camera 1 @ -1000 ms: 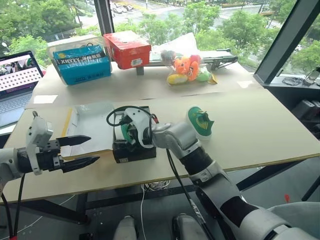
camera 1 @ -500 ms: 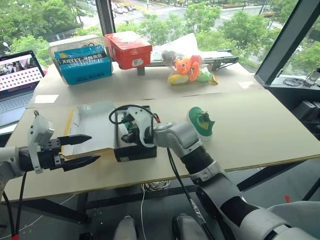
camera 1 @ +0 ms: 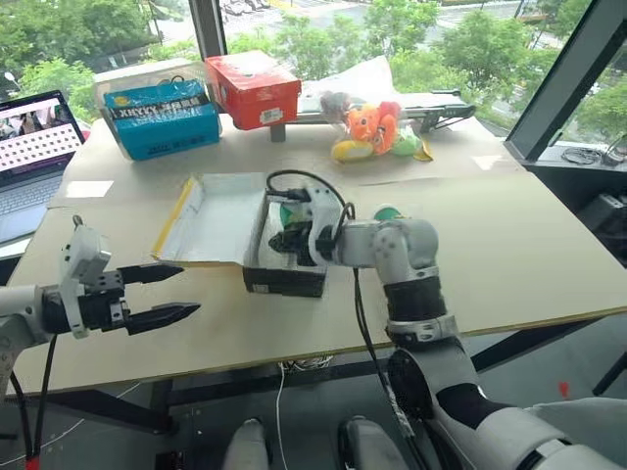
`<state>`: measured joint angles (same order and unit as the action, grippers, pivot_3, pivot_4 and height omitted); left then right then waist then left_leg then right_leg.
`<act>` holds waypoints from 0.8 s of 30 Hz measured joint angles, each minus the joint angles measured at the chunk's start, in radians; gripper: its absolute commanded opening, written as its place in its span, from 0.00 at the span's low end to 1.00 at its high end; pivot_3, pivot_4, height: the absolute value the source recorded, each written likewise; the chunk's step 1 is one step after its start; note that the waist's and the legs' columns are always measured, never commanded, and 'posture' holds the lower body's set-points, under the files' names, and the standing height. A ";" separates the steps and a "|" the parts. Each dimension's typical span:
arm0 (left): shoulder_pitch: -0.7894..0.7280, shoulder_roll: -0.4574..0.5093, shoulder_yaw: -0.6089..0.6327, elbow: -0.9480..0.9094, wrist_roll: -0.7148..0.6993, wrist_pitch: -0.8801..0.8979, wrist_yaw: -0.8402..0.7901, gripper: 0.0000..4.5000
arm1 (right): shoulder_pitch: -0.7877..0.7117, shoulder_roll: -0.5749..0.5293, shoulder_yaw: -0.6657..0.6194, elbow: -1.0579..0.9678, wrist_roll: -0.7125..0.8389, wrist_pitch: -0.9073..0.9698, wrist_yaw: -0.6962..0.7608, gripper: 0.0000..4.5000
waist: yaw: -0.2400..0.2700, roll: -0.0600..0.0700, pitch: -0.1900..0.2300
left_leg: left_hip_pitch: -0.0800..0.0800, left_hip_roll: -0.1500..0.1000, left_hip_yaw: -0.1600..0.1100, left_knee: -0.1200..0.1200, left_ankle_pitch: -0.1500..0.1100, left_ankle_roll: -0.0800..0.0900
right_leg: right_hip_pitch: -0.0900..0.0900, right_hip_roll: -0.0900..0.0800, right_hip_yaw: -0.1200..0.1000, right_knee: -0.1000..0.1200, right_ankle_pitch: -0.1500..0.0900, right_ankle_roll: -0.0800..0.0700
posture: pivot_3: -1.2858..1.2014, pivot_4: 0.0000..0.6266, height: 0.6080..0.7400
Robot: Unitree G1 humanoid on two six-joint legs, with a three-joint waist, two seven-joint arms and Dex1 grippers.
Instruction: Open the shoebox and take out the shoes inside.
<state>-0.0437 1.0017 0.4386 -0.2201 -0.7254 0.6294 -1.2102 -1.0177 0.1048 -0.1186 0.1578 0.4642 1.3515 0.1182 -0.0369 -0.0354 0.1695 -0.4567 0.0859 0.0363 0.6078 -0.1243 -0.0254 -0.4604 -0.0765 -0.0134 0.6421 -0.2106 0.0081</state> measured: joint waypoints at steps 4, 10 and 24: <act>-0.016 0.001 -0.011 0.017 0.015 -0.001 -0.006 1.00 | 0.000 0.002 -0.091 -0.036 0.072 0.043 -0.034 0.12 | -0.007 0.000 0.000 | 0.000 0.000 0.000 0.000 0.000 0.000 | 0.000 0.000 0.000 0.000 -0.002 -0.003 | 0.52 0.24 0.94; -0.030 0.001 -0.026 0.024 0.020 -0.013 -0.013 1.00 | -0.003 0.006 -0.228 -0.027 0.216 0.058 -0.064 0.12 | -0.007 0.000 0.000 | 0.000 0.000 0.000 0.000 0.000 0.000 | 0.001 0.000 0.000 0.000 -0.002 -0.004 | 0.52 0.24 0.94; -0.032 0.001 -0.031 0.037 0.034 -0.017 -0.018 1.00 | -0.004 0.006 -0.299 0.088 0.384 0.076 -0.149 0.12 | -0.009 0.000 0.000 | 0.000 0.000 -0.001 0.000 0.000 0.000 | 0.001 0.001 0.001 0.000 -0.001 -0.002 | 0.52 0.24 0.94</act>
<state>-0.0761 1.0028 0.4077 -0.1831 -0.6914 0.6125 -1.2283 -1.0222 0.1106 -0.4171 0.2460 0.8483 1.4276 -0.0311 -0.0461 -0.0353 0.1699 -0.4566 0.0858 0.0353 0.6079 -0.1240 -0.0249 -0.4595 -0.0758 -0.0125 0.6419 -0.2118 0.0058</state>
